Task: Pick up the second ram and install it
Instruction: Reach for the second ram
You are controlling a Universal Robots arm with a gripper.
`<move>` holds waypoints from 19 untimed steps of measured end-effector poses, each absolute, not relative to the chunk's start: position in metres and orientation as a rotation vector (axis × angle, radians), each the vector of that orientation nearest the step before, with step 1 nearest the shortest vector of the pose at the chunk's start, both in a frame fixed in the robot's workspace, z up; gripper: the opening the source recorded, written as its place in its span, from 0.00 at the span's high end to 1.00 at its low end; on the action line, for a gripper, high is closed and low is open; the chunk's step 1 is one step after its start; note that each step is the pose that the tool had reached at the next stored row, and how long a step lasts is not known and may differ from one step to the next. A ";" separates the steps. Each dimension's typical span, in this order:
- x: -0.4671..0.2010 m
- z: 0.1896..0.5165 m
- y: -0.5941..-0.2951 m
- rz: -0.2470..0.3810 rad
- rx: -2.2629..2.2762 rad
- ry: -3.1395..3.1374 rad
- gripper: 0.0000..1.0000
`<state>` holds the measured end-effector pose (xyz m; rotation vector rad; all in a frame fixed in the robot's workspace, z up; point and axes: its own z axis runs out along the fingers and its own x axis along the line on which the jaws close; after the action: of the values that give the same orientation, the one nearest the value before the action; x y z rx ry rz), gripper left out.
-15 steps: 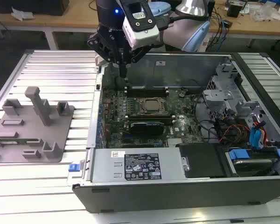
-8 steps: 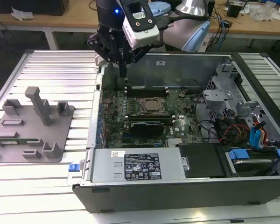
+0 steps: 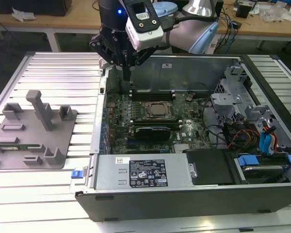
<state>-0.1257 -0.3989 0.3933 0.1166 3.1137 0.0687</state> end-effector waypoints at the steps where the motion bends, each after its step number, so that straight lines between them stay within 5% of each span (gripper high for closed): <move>1: -0.127 0.393 -0.399 0.069 0.117 3.114 0.92; 19: -0.161 0.393 -0.399 0.069 0.117 3.114 0.92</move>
<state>-0.1607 -0.3989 0.3933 0.1166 3.1137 0.0688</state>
